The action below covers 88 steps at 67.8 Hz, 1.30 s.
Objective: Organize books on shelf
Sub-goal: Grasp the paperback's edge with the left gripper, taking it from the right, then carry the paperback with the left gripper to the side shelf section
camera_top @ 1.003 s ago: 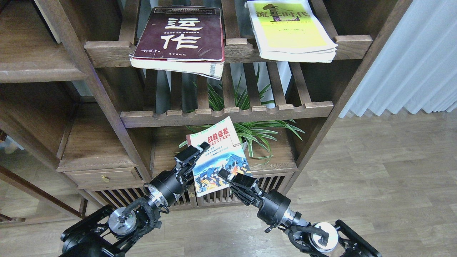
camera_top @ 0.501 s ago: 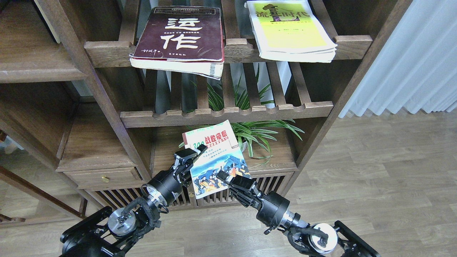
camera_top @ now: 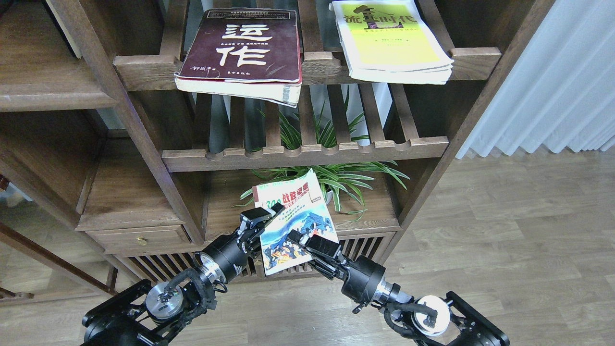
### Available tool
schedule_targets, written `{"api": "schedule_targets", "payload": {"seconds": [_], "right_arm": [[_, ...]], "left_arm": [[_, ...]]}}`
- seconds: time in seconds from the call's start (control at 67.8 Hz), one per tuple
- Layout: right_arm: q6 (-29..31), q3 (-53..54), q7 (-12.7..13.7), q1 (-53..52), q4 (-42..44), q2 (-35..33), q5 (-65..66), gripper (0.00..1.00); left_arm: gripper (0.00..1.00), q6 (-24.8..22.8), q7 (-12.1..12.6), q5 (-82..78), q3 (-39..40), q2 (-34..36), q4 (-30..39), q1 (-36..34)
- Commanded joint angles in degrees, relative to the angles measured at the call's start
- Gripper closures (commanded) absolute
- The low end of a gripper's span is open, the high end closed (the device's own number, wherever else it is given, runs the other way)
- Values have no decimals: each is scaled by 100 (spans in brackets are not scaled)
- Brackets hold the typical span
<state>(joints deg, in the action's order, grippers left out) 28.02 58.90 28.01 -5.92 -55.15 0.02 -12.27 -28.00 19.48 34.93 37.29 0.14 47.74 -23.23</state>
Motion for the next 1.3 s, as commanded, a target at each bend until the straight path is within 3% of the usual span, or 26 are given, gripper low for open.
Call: {"api": "schedule_targets", "payload": {"seconds": [0.0, 0.177, 0.605, 0.782, 0.87, 0.914, 1.283], "right_arm": [[-2, 7, -1, -14, 180, -2, -4, 0], [-2, 60, -1, -23, 707, -2, -4, 0], [-2, 95, -1, -32, 1086, -2, -4, 0], [-2, 87, -1, -32, 1156, -2, -4, 0], [-2, 69, -1, -32, 1182, -2, -4, 0], [-2, 60, -1, -32, 1226, -2, -4, 0], [-2, 16, -1, -76, 1261, -2, -4, 0]], "left_arm": [[100, 0, 364, -294, -2, 302, 69, 38], [100, 0, 425, -654, -11, 1118, 297, 239], [100, 0, 461, -681, 103, 2579, 825, 732], [100, 0, 715, -681, 121, 3317, 1229, 829], [100, 0, 852, -681, 130, 3765, 1536, 934], [100, 0, 852, -681, 130, 4265, 1844, 961], [99, 0, 852, -681, 639, 6156, 2776, 1022]]}}
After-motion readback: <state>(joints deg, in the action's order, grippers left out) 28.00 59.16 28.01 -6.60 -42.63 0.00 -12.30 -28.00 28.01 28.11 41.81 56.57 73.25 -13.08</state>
